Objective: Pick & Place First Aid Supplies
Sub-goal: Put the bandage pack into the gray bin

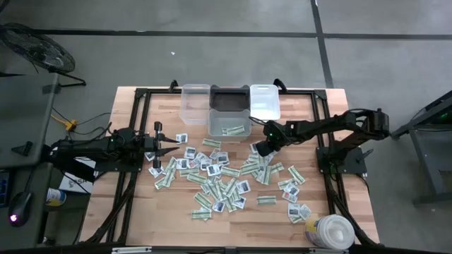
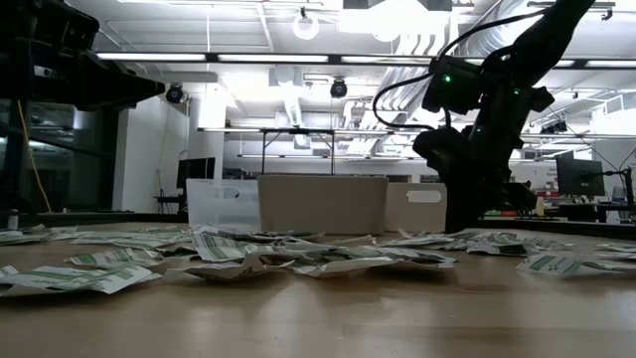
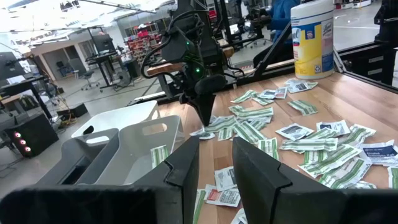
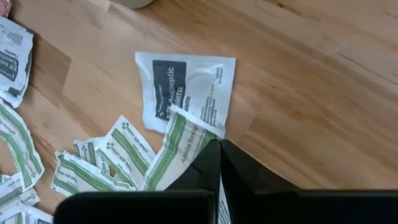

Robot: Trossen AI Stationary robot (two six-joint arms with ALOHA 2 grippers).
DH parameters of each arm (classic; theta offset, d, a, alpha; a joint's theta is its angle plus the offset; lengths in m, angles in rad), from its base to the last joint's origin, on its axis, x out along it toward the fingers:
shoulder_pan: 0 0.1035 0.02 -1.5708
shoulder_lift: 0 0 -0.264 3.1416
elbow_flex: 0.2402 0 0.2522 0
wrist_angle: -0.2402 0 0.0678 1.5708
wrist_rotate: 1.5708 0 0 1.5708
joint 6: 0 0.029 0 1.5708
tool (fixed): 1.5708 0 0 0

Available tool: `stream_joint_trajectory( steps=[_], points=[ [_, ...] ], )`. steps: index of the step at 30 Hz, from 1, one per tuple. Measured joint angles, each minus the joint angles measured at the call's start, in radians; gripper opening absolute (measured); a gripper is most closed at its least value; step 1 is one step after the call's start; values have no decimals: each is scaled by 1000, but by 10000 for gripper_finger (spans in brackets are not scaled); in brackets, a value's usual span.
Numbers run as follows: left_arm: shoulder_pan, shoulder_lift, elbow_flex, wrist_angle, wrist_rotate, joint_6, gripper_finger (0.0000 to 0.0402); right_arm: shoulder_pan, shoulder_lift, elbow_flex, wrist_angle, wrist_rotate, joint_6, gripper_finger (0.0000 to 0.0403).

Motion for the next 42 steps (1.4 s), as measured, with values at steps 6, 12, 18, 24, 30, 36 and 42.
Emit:
stream_joint_trajectory(
  steps=[6,12,18,24,30,36,42],
  points=[
    [0,0,0,0,0,0,96,0,-8,0,18,-38,-13,1],
    [0,0,0,0,0,0,96,0,-41,1,34,-51,-12,1],
    [0,0,0,0,0,0,96,3,-59,22,32,-60,-13,0],
    [0,0,0,0,0,0,96,3,-60,67,33,-81,-36,0],
    [0,0,0,0,0,0,96,4,-60,103,32,-125,-65,0],
    [0,0,0,0,0,0,96,9,-60,146,53,-140,-88,0],
    [0,0,0,0,0,0,96,9,-60,168,118,-143,-88,0]
  ],
)
